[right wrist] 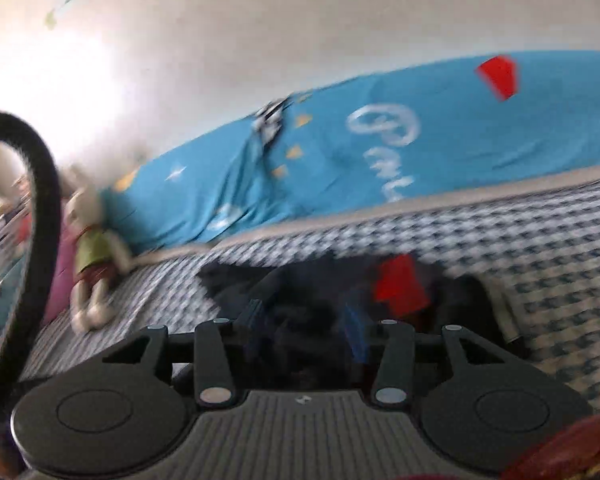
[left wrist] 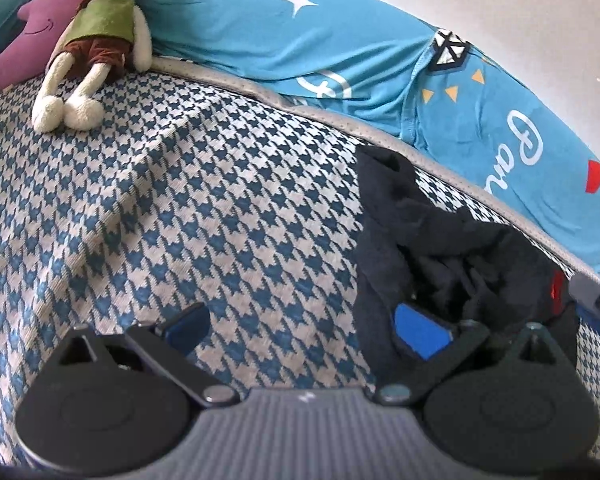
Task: Fold clothes
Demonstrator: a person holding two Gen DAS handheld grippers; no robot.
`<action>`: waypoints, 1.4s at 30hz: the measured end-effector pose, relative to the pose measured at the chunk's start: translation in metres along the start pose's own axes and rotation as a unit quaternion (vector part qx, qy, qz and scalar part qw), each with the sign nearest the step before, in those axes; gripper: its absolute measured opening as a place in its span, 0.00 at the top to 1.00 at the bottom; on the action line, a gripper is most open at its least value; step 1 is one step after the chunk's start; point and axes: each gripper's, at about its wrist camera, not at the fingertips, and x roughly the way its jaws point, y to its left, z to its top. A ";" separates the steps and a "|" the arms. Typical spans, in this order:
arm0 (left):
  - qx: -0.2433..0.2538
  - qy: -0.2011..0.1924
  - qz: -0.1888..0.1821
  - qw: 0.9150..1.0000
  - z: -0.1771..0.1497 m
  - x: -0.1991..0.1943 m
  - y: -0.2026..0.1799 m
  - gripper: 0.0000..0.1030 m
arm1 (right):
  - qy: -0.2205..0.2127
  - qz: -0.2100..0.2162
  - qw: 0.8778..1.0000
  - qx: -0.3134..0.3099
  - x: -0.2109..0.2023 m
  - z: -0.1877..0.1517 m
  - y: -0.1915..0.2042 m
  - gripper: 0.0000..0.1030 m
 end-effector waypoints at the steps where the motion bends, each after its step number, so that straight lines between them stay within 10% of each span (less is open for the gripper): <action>1: -0.001 0.000 0.003 1.000 0.001 0.000 0.001 0.00 | 0.010 0.012 1.000 -0.005 0.002 -0.002 0.004 0.57; 14: -0.012 0.005 0.016 1.000 0.008 -0.001 0.015 0.00 | 0.078 0.098 0.987 -0.096 0.028 -0.035 0.057 0.35; 22: -0.015 0.004 0.018 1.000 0.011 -0.005 0.023 0.00 | 0.087 0.033 0.986 -0.141 0.052 -0.047 0.071 0.33; 27: -0.017 -0.008 0.023 1.000 0.016 -0.011 0.029 0.00 | 0.105 0.007 0.986 -0.131 0.068 -0.051 0.070 0.79; 30: -0.018 -0.015 0.026 0.999 0.019 -0.015 0.032 0.00 | 0.101 0.026 0.987 -0.120 0.065 -0.052 0.072 0.89; 42: -0.020 -0.047 0.041 0.998 0.027 -0.029 0.048 0.00 | 0.086 0.152 0.966 -0.189 0.033 -0.070 0.116 0.90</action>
